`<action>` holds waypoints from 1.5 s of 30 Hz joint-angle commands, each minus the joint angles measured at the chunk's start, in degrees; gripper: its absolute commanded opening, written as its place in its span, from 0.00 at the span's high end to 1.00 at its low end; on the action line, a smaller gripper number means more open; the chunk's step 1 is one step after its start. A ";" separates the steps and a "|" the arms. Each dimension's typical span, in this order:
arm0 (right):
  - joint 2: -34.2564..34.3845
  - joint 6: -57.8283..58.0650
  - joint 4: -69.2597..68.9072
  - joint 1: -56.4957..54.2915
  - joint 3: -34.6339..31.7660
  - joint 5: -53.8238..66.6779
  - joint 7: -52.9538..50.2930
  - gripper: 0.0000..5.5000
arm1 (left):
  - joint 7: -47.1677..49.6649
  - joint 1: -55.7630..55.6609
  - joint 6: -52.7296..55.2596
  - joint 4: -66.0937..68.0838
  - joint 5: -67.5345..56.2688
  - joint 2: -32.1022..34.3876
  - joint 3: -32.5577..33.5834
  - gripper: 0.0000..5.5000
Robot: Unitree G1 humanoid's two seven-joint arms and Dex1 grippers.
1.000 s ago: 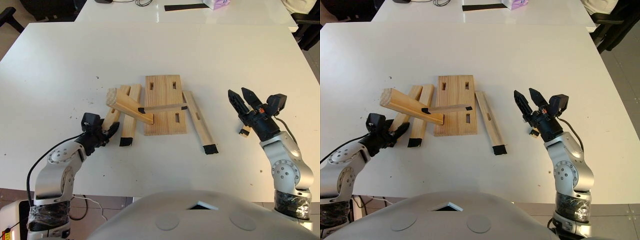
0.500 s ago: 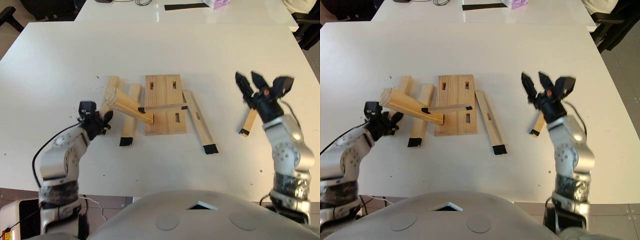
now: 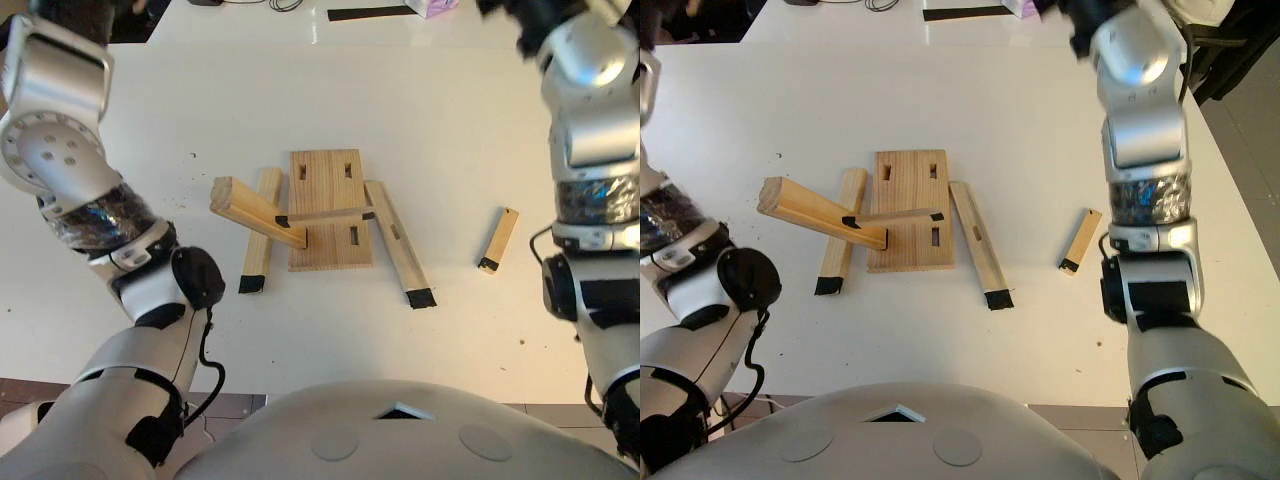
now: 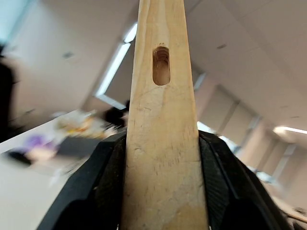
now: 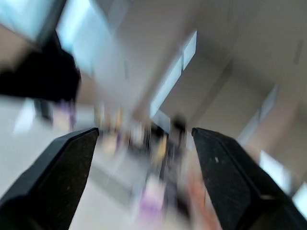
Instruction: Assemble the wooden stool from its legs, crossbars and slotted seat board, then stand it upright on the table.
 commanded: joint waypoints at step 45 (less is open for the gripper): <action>-4.81 59.85 -11.98 -6.17 -15.59 64.98 42.69 0.50 | -39.73 22.10 3.58 -20.54 -20.16 16.29 -20.12 0.64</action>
